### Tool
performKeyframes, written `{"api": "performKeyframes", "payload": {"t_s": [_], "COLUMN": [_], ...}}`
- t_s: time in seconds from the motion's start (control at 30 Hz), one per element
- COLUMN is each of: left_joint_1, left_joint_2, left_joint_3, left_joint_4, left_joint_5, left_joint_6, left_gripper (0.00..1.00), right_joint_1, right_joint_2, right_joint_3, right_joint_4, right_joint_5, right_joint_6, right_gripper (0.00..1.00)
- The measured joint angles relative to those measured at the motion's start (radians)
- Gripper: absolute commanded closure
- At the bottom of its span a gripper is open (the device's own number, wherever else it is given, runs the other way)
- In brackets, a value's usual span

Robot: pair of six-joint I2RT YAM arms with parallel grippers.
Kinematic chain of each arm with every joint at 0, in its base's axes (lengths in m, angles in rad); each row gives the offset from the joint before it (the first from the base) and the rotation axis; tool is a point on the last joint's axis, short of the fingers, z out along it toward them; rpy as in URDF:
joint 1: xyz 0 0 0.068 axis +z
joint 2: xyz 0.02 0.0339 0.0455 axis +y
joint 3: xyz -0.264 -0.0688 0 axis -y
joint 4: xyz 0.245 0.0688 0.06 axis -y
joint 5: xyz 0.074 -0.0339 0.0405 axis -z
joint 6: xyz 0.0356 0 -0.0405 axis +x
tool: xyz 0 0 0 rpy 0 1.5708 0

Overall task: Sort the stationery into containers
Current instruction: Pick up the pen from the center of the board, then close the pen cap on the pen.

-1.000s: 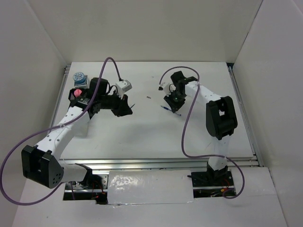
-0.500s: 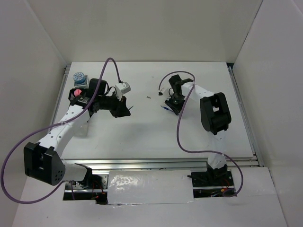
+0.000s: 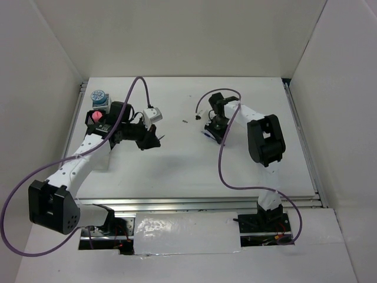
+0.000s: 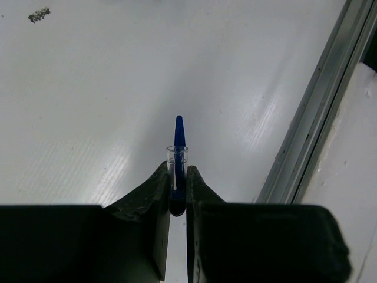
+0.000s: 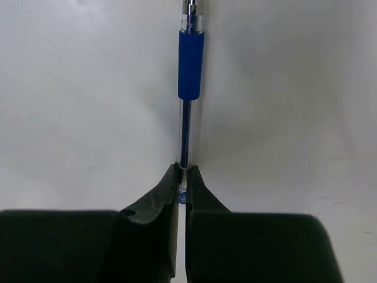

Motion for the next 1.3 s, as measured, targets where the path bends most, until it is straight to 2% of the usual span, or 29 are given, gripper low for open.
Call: {"api": "performKeyframes", "payload": {"t_s": [0.2, 0.4, 0.53, 0.77, 0.9, 1.3], "left_joint_1": [-0.016, -0.076, -0.132, -0.151, -0.149, -0.148], "left_joint_2": [-0.079, -0.207, -0.264, -0.398, -0.478, -0.577], "left_joint_3": [-0.047, -0.134, -0.205, -0.381, -0.452, -0.5], "left_joint_4": [0.009, 0.025, 0.036, 0.086, 0.111, 0.175], "left_joint_5": [-0.043, -0.116, -0.175, -0.19, -0.159, -0.077], "left_joint_6": [0.161, 0.422, 0.583, 0.828, 0.897, 0.986], "left_gripper": [1.0, 1.0, 1.0, 1.0, 1.0, 1.0], "right_joint_1": [0.026, 0.119, 0.168, 0.227, 0.277, 0.36], "right_joint_2": [-0.126, -0.301, -0.322, -0.325, -0.327, -0.327], "right_joint_3": [-0.045, -0.048, -0.048, -0.08, -0.122, -0.132], "right_joint_4": [-0.122, -0.251, -0.335, -0.385, -0.396, -0.407], "right_joint_5": [-0.162, -0.418, -0.595, -0.759, -0.814, -0.926], "right_joint_6": [0.039, 0.1, 0.123, 0.128, 0.125, 0.103], "right_gripper": [1.0, 1.0, 1.0, 1.0, 1.0, 1.0]}}
